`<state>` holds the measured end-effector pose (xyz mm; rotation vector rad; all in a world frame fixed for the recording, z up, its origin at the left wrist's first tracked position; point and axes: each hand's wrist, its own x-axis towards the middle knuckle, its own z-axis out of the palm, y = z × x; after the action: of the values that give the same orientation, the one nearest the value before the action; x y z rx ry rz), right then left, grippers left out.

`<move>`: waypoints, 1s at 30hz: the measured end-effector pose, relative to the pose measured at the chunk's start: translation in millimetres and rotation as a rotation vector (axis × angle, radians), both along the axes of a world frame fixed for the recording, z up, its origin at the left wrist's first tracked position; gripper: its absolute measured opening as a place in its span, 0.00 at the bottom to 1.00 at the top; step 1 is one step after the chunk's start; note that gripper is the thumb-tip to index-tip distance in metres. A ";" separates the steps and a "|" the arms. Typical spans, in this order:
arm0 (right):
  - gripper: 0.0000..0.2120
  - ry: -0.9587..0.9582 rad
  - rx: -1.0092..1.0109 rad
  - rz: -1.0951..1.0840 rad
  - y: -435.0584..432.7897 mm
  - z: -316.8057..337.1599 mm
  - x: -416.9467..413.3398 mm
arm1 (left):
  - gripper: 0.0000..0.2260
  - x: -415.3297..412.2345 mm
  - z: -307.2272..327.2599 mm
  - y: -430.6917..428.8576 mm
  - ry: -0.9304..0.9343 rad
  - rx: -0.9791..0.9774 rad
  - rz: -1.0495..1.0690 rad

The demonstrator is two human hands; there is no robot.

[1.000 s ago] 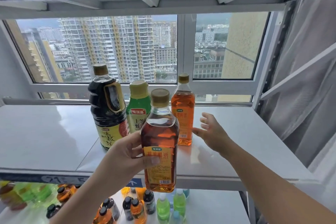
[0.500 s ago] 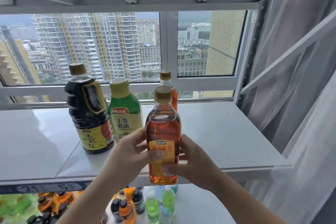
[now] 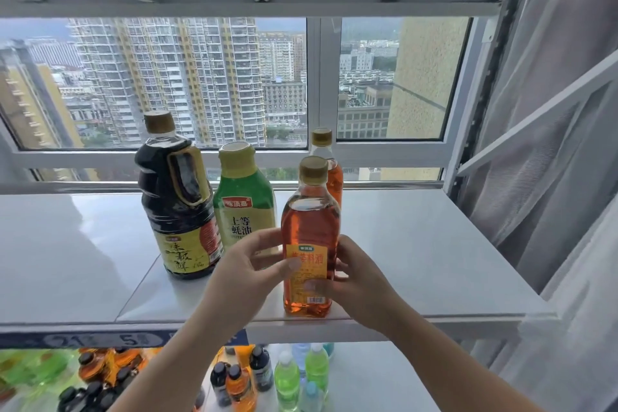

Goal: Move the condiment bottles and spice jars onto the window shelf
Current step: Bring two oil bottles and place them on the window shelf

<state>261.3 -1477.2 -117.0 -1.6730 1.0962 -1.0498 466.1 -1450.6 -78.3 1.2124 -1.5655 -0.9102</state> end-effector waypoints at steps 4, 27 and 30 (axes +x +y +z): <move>0.24 -0.001 0.008 0.009 -13.5 -0.5 4.2 | 0.19 8.1 -6.1 0.0 0.024 0.037 0.046; 0.31 -0.303 0.159 -0.299 -45.6 2.5 -22.1 | 0.19 13.1 -24.6 0.5 0.151 0.212 0.063; 0.34 -0.280 0.227 -0.208 -57.7 -0.6 -16.5 | 0.21 12.7 -25.7 3.2 0.127 0.234 0.039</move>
<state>244.7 -1534.9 -117.5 -1.2112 1.1713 -1.2005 478.8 -1447.4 -104.0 1.3159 -1.3581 -1.1462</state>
